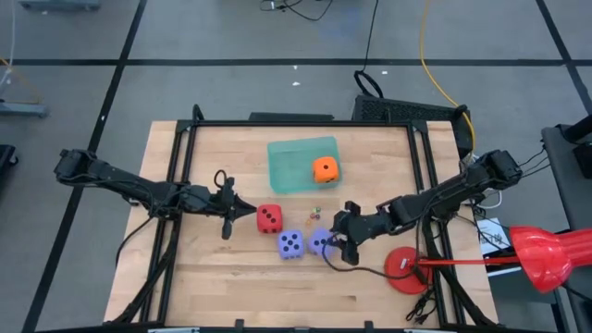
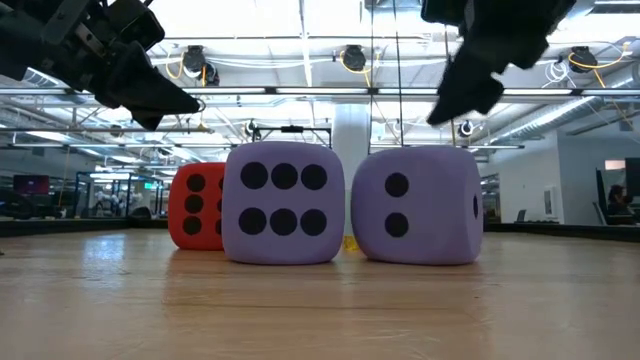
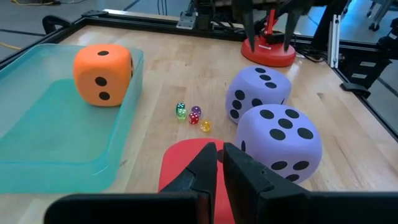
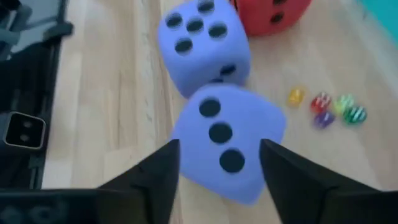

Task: Pick & Place Dice
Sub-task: Put the right large blue dice into the basket

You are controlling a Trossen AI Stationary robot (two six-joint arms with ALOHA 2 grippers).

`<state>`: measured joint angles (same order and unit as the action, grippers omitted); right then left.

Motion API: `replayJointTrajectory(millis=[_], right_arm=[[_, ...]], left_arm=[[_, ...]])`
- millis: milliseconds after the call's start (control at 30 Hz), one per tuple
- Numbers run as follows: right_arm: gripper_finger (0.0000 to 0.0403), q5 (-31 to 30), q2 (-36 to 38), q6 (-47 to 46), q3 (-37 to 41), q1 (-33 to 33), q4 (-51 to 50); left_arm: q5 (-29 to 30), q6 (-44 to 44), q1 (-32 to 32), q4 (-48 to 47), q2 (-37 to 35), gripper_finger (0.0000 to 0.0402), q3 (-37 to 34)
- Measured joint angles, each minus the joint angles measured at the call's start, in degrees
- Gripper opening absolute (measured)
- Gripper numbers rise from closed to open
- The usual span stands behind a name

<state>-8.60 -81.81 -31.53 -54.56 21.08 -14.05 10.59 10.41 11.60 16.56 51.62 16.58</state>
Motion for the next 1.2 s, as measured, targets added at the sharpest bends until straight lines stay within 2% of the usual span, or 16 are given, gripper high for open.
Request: replayJointTrajectory(millis=[200, 333, 500, 633, 700, 900, 1200], right_arm=[[0.0333, -0.05, 0.16, -4.85, -0.12, 0.00, 0.33], [0.0374, 1.18, -0.98, -6.77, -4.34, 0.00, -4.71], [0.0378, -0.55, -5.31, -6.34, -14.42, 0.37, -13.73], [0.0378, -1.50, -10.67, -8.49, -23.88, -0.63, -28.00], [0.0378, -0.36, -13.51, -9.83, -26.76, -1.41, -32.02], [0.0377, 7.22, -19.26, -11.96, -28.58, -3.48, -33.19], [0.0377, 9.67, -23.41, -11.44, -28.56, -5.24, -32.92]], left_arm=[[-0.01, -0.20, 0.00, -0.07, 0.00, 0.0035, 0.00], [0.00, -0.20, 0.00, -0.13, 0.00, 0.0035, 0.00], [0.00, -0.23, 0.00, -0.41, 0.00, 0.0035, 0.00], [-0.04, -0.98, 0.00, -0.71, 0.00, 0.0035, 0.00], [-0.04, -0.94, 0.00, -1.11, 0.00, 0.0035, 0.00], [-0.07, -0.96, 0.00, -1.86, 0.00, 0.0035, 0.00], [-0.11, -1.35, 0.00, -1.86, 0.00, 0.0035, 0.00]])
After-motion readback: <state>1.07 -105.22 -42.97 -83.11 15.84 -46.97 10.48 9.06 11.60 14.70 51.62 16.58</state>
